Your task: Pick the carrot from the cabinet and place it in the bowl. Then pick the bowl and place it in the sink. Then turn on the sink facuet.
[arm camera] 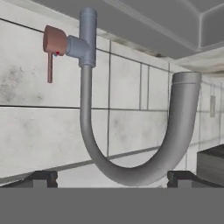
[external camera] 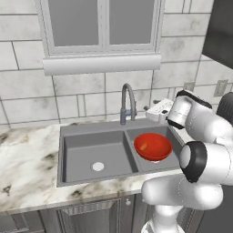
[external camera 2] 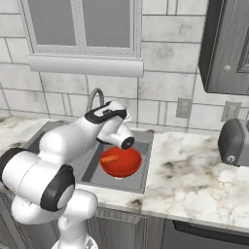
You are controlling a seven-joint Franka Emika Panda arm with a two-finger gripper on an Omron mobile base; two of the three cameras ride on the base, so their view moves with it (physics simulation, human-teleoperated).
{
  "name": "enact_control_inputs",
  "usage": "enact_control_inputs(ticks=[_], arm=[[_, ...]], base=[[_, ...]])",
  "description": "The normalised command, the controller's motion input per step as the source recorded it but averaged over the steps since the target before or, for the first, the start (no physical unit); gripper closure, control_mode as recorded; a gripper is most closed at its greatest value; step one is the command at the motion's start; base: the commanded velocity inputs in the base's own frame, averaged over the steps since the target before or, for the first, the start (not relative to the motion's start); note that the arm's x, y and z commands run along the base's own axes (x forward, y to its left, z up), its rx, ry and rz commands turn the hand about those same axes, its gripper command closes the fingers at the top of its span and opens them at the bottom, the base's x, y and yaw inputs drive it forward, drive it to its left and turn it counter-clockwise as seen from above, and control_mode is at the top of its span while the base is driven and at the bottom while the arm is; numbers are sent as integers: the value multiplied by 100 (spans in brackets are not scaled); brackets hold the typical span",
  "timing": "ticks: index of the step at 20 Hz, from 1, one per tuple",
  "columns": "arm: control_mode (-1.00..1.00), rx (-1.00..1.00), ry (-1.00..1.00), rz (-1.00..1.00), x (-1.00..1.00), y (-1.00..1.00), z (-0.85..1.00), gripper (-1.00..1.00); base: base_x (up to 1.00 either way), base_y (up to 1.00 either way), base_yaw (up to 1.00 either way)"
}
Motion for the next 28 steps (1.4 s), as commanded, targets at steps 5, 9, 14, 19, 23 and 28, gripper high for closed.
enact_control_inputs(ticks=[5, 9, 14, 19, 23, 28], arm=[[-100, 0, 0, 0, 31, 1, -19, -100], [-100, 0, 0, 0, 35, 0, -20, -100], [-100, 0, 0, 0, 53, 1, -21, -100], [-100, -3, 0, 0, 54, 10, -24, -100], [-100, -4, 0, 0, 42, 10, -36, -100], [-100, -2, 0, -1, 37, 6, -21, -100]], base=[[0, 0, 0], [0, 0, 0], [0, 0, 0], [0, 0, 0], [0, 0, 0], [0, 0, 0]])
